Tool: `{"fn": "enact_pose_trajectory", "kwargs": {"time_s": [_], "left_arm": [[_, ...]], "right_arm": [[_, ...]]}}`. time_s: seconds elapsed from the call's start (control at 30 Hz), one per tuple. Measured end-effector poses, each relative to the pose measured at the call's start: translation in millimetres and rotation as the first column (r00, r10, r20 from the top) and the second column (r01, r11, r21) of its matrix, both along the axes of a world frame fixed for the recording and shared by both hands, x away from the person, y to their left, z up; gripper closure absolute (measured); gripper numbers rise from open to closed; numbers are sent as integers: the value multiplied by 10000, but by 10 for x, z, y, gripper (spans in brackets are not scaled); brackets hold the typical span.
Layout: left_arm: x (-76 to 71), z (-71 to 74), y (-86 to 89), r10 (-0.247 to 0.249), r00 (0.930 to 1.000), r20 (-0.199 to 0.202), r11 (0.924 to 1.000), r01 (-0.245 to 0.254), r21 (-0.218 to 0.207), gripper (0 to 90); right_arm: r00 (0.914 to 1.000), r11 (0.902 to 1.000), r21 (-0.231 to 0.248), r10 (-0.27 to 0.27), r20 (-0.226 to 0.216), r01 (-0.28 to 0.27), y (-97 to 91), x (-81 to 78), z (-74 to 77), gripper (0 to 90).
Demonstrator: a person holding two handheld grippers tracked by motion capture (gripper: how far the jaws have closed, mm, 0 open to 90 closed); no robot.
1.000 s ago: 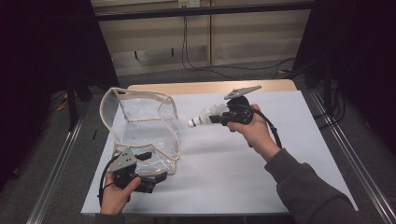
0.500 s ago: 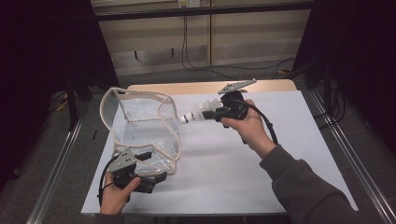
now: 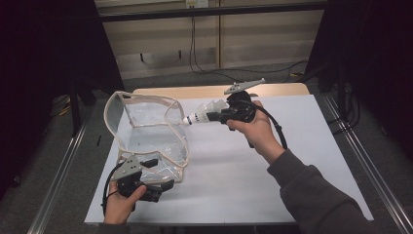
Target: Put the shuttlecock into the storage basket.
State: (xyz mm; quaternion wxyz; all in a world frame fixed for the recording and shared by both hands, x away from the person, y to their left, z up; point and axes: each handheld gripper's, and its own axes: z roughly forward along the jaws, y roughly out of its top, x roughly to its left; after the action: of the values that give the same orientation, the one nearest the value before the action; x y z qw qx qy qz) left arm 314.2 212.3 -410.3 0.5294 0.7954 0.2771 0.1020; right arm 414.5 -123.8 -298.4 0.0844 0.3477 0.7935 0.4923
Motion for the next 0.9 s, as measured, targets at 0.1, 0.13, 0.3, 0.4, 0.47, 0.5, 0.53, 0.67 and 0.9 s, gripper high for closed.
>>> {"fn": "enact_pose_trajectory", "kwargs": {"time_s": [0.1,0.13,0.3,0.4,0.47,0.5,0.53,0.67,0.9], "left_arm": [[1,1,5,-24,10000,0,10000,24,11,41],[1,1,5,-27,10000,-7,10000,27,2,42],[1,-2,1,-20,10000,-17,10000,20,-16,41],[2,-3,1,-21,10000,-13,10000,21,-21,41],[3,-2,3,-32,10000,-8,10000,32,-4,41],[3,-3,1,-19,10000,-13,10000,19,-19,41],[2,-3,0,-9,10000,-14,10000,9,-15,42],[1,-2,0,-10,10000,-14,10000,10,-16,41],[1,-3,0,-9,10000,-7,10000,9,-17,41]], "right_arm": [[10000,10000,12,3,25,-3,17,6,20,882],[10000,10000,-10,-2,32,2,26,6,28,882],[9999,9999,-102,53,112,-52,72,11,62,882],[9998,9999,-86,99,142,-98,96,13,90,882],[9998,9999,-77,119,188,-118,116,12,106,882],[9997,9999,-72,122,195,-121,127,10,115,882],[9997,9999,-38,129,208,-129,138,11,123,882],[9994,9998,-25,220,256,-220,191,11,163,882],[9989,9994,-36,333,329,-332,288,6,215,882]]}}
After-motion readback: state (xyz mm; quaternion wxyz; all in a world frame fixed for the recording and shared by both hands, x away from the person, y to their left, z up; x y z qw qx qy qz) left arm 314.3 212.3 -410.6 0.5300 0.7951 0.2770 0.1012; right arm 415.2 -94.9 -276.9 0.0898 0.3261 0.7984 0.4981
